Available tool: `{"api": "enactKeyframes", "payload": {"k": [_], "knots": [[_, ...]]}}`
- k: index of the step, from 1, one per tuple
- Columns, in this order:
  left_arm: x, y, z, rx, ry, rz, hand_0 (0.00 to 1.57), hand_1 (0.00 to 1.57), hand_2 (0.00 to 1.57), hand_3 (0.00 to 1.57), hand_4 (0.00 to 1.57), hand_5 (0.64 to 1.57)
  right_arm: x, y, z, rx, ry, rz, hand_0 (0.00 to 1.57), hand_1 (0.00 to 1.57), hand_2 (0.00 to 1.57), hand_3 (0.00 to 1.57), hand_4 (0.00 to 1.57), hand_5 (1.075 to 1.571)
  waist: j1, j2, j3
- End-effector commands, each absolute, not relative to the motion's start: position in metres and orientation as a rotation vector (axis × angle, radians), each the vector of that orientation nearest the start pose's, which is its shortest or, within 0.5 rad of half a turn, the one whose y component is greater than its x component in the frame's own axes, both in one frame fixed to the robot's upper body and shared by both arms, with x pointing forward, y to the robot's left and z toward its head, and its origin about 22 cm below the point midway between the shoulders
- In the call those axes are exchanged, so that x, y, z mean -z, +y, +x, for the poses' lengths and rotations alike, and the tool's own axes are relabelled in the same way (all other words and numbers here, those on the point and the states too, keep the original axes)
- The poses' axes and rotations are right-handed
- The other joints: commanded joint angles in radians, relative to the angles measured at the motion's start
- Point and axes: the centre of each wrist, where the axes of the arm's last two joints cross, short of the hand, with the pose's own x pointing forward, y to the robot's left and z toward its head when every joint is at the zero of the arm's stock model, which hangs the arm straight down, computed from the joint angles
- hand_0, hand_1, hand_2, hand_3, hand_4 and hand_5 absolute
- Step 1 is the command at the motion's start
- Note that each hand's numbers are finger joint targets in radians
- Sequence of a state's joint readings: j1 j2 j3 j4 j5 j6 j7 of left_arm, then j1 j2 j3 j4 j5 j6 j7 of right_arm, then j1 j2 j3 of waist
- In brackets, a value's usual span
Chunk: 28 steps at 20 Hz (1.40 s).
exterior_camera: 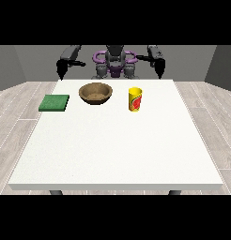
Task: Pick the cup and pour the ball into the bowl, then pick the bowl and place it on the pad
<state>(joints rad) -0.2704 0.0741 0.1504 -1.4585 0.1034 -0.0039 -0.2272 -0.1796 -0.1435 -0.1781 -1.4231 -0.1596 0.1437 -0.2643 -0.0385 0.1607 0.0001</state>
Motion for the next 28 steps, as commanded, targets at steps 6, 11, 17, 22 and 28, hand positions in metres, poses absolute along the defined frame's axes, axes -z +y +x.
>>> {"api": "enactKeyframes", "payload": {"k": [6,11,17,22,28], "knots": [[-0.027,0.247,0.345,-0.071,-2.025,0.02,0.0,0.0,0.0,0.0,0.0,1.373,-0.066,-0.28,0.332,0.011,-1.995,0.062,0.0,0.0,0.0,0.0,0.0,1.569,-0.016,0.138,-0.0005],[-0.011,0.227,0.359,-0.098,-2.012,0.046,0.0,0.0,0.0,0.0,0.0,1.409,-0.063,-0.256,0.341,-0.02,-1.996,0.082,0.0,0.0,0.0,0.0,0.0,1.57,-0.032,0.135,-0.0005],[-0.003,0.241,0.373,-0.147,-2.065,0.166,0.0,0.0,0.0,0.0,0.0,1.345,-0.079,-0.277,0.341,-0.089,-2.057,0.125,0.0,0.0,0.0,0.0,0.0,1.57,-0.125,0.201,-0.0008],[0.011,0.252,0.375,-0.122,-2.033,0.238,0.0,0.0,0.0,0.0,0.0,1.33,-0.089,-0.291,0.34,-0.096,-2.044,0.148,0.0,0.0,0.0,0.0,0.0,1.569,-0.148,0.197,-0.0008],[-0.007,0.241,0.397,-0.172,-2.09,0.241,0.0,0.0,0.0,0.0,0.0,1.325,-0.11,-0.312,0.345,-0.124,-2.12,0.104,0.0,0.0,0.0,0.0,0.0,1.569,-0.176,0.285,-0.0008]]}}
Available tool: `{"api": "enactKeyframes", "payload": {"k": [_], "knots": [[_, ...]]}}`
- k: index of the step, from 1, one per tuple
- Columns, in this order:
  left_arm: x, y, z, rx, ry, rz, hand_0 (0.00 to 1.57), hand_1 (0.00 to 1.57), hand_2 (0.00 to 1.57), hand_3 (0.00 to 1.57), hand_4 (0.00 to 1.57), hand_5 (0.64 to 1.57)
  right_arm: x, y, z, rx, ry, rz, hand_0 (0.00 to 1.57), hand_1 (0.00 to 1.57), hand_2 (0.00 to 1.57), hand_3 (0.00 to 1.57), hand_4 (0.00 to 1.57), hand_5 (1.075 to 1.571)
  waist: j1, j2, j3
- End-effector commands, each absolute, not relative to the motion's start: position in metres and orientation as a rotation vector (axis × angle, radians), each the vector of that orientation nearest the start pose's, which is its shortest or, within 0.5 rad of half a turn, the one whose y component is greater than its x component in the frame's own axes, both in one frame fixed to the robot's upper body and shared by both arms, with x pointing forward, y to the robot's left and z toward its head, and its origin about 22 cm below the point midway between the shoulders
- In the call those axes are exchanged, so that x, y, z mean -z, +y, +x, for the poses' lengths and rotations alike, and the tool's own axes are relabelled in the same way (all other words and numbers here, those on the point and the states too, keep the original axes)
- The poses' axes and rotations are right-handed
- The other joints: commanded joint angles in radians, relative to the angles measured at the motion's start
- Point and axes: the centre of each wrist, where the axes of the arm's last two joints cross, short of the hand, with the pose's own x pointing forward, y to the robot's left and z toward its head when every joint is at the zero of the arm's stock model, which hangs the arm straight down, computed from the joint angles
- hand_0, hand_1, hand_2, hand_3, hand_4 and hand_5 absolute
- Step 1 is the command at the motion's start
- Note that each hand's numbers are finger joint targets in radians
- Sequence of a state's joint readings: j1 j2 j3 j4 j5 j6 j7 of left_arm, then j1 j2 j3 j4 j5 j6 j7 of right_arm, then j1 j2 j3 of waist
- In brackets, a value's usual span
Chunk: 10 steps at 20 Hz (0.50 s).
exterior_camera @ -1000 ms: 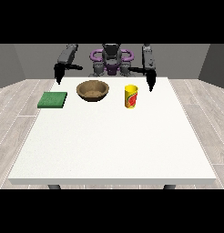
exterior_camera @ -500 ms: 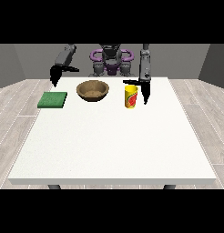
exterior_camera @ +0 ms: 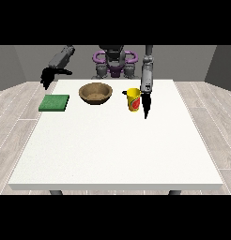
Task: Pick the cup and pour the ball into the bowl, then pick the bowl and place it on the pad
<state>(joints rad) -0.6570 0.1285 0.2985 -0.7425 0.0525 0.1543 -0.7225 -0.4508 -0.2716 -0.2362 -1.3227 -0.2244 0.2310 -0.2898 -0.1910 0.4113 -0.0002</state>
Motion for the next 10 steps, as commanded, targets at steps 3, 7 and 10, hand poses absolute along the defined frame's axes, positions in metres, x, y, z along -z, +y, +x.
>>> {"api": "enactKeyframes", "payload": {"k": [3,7,10], "knots": [[-0.023,0.262,0.402,-0.125,-2.141,0.457,1.19,1.19,1.57,1.57,0.72,1.534,-0.116,-0.307,0.348,-0.132,-2.178,0.123,0.0,0.0,0.0,0.12,0.0,1.569,-0.049,0.093,0.0001],[-0.004,0.288,0.383,-0.092,-2.089,0.716,1.31,1.31,1.57,1.57,1.01,1.545,-0.147,-0.32,0.347,-0.158,-2.188,0.118,0.0,0.0,0.14,0.41,0.0,1.569,-0.086,0.114,-0.0007],[0.018,0.279,0.367,-0.03,-2.039,0.762,1.32,1.32,1.57,1.57,1.06,1.54,-0.134,-0.322,0.344,-0.166,-2.136,0.143,0.0,0.0,0.0,0.34,0.0,1.57,-0.088,0.059,0.0002]]}}
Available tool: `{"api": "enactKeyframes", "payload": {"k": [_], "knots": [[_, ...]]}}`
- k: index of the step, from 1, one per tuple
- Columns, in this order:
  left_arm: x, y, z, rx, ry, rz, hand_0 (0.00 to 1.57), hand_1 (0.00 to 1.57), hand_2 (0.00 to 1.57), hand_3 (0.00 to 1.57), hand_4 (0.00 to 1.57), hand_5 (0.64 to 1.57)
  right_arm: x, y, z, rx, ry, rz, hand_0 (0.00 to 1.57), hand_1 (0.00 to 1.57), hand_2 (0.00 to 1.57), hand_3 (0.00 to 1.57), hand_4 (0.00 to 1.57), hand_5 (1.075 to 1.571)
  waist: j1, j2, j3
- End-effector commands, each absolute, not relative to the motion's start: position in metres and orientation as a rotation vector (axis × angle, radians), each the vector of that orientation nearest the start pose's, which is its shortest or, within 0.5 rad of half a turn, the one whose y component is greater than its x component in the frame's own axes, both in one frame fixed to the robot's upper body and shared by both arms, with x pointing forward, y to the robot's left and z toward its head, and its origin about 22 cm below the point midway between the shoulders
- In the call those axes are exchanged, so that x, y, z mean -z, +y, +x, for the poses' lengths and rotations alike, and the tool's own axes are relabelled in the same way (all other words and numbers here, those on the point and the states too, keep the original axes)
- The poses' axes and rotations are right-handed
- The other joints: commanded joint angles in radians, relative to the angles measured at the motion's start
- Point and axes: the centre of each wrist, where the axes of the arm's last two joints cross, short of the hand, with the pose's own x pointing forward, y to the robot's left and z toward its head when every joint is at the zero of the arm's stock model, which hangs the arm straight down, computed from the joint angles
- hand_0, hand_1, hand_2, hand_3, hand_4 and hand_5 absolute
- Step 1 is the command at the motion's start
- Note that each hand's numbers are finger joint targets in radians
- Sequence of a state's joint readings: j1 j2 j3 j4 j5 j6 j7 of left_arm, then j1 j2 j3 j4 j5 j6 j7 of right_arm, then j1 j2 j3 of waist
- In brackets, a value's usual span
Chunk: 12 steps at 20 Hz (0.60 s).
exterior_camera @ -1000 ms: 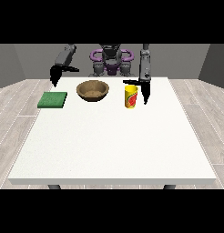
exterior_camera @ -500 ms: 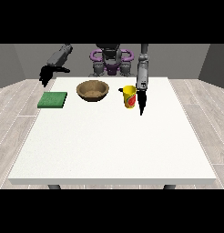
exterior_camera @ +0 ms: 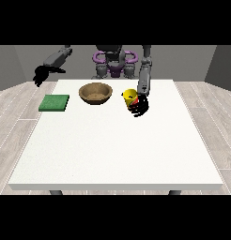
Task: Pick the cup and pour the ball into the bowl, then pick the bowl and place it on the pad
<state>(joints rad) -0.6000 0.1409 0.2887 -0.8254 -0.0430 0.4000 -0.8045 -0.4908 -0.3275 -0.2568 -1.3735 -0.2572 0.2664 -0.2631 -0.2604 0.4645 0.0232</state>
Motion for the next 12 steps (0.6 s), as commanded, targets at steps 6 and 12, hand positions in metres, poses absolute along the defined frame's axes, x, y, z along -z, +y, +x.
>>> {"api": "enactKeyframes", "payload": {"k": [6,12], "knots": [[0.001,0.257,0.375,0.178,-1.934,0.981,1.34,1.34,1.57,1.57,1.02,1.535,-0.08,-0.326,0.346,-0.125,-1.968,0.139,0.0,0.0,0.0,0.42,0.0,1.57,-0.006,-0.194,-0.0187],[0.01,0.242,0.377,0.487,-1.79,1.196,1.35,1.35,1.57,1.57,0.99,1.554,-0.036,-0.33,0.337,-0.09,-1.835,0.16,0.0,0.0,0.29,0.31,0.3,1.567,-0.01,-0.33,-0.0159]]}}
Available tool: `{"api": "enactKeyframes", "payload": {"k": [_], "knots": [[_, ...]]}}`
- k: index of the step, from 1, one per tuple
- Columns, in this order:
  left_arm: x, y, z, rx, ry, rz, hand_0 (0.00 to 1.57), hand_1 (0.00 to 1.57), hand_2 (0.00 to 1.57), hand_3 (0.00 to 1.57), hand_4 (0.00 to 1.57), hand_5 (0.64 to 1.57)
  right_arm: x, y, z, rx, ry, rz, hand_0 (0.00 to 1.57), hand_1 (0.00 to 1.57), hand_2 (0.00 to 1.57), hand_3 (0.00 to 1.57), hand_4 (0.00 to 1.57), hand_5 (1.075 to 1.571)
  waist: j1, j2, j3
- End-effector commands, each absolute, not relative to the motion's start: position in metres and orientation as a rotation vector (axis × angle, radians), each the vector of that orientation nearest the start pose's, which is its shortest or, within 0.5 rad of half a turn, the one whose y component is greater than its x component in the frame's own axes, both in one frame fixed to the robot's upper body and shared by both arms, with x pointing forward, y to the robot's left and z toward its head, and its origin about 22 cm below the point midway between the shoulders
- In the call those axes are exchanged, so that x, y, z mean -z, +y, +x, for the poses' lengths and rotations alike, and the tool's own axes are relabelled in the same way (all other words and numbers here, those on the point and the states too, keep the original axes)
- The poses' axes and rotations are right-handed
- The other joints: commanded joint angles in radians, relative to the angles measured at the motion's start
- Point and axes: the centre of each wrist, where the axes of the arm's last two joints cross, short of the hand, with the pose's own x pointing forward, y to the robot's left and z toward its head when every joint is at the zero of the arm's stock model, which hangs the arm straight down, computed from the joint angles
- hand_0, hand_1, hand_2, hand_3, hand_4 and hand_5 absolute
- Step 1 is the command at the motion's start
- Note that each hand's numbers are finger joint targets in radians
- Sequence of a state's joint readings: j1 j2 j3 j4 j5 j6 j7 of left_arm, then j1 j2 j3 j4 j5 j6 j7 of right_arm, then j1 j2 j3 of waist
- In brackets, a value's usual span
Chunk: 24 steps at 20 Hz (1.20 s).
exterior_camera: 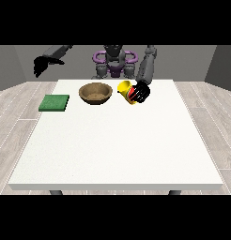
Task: Pick the cup and pour the ball into the bowl, then pick the bowl and place it on the pad
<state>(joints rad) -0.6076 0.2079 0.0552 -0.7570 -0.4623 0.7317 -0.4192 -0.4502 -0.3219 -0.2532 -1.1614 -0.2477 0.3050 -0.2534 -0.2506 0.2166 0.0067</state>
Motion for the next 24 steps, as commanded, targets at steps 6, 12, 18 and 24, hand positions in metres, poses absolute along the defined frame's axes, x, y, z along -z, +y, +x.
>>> {"api": "enactKeyframes", "payload": {"k": [6,12,18,24], "knots": [[0.01,0.138,0.381,0.767,-1.726,1.14,1.36,1.36,1.57,1.57,0.97,1.559,-0.009,-0.366,0.328,-0.013,-1.715,0.056,0.0,0.0,0.11,0.28,0.5,1.564,0.099,-0.2,-0.0015],[-0.001,0.076,0.374,0.99,-1.702,1.227,1.24,1.24,1.57,1.57,0.87,1.563,0.007,-0.37,0.327,0.021,-1.695,0.072,0.0,0.0,0.19,0.23,0.7,1.544,0.105,-0.209,-0.0036],[-0.059,0.031,0.392,1.373,-1.608,1.449,0.54,0.54,1.57,1.57,0.76,1.571,0.023,-0.38,0.319,0.044,-1.622,0.049,0.0,0.0,0.16,0.27,0.73,1.54,0.129,-0.277,-0.0017],[-0.069,0.007,0.384,1.813,-1.438,1.588,0.21,0.21,1.57,1.57,1.28,1.341,0.008,-0.385,0.331,0.002,-1.648,0.075,0.0,0.0,0.0,0.23,0.74,1.533,0.092,-0.244,-0.0033]]}}
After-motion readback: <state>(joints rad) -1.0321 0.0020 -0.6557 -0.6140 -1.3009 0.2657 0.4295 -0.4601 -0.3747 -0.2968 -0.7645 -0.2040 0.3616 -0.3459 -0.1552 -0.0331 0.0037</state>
